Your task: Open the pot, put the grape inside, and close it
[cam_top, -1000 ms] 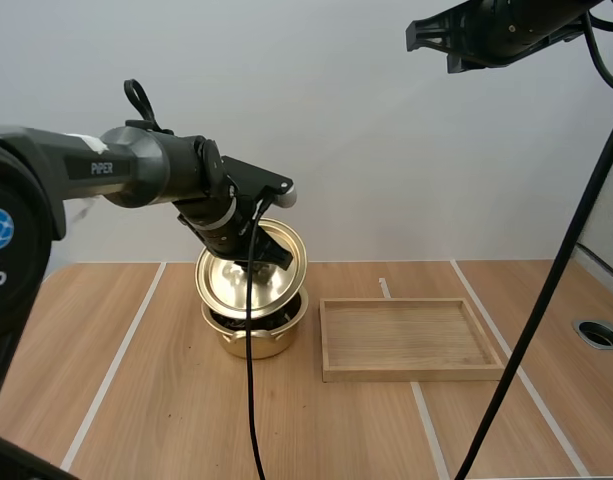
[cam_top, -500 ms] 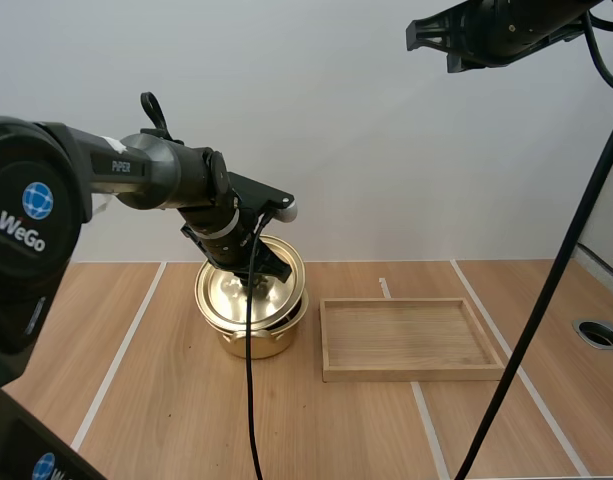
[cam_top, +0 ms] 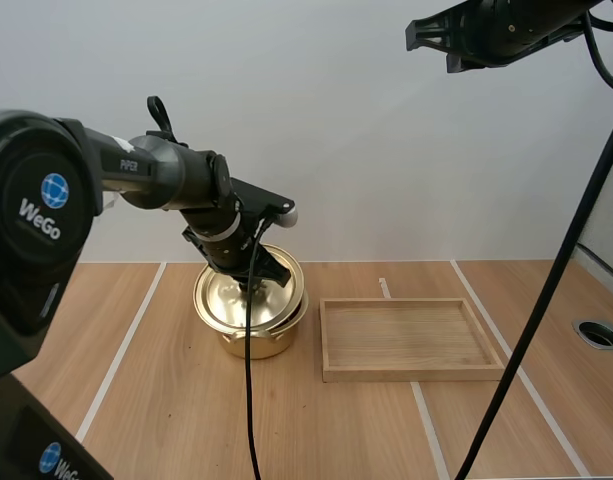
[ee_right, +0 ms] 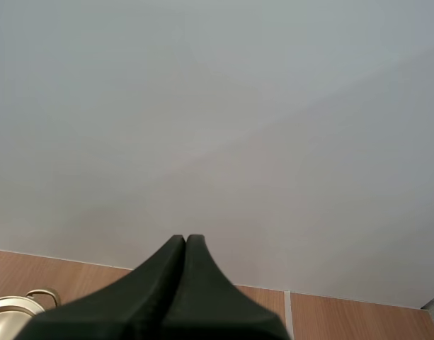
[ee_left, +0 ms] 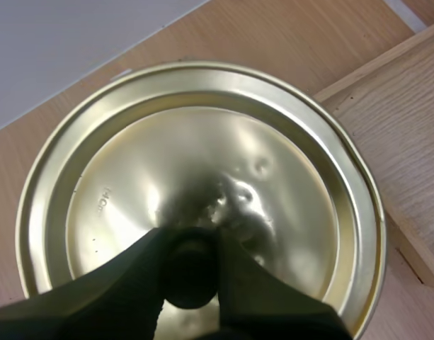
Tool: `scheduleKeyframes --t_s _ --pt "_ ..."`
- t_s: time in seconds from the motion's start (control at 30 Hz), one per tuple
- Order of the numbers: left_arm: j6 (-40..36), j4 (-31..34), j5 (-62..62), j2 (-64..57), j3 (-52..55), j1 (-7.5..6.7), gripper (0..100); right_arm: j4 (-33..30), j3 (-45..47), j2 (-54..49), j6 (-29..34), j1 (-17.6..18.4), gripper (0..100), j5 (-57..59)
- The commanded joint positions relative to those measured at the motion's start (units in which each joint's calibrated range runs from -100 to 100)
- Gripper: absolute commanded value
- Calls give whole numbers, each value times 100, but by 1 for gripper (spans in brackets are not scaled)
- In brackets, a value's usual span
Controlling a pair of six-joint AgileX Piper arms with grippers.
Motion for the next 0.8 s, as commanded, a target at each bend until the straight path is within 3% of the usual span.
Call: scheduleKeyframes --t_s 0.0,0.77 --pt "11 45 33 136 -19 -13 0 19 -25 -90 -26 -17 0 -6" --pt "165 45 -223 185 -19 -13 0 236 -25 -90 -26 -17 0 103"
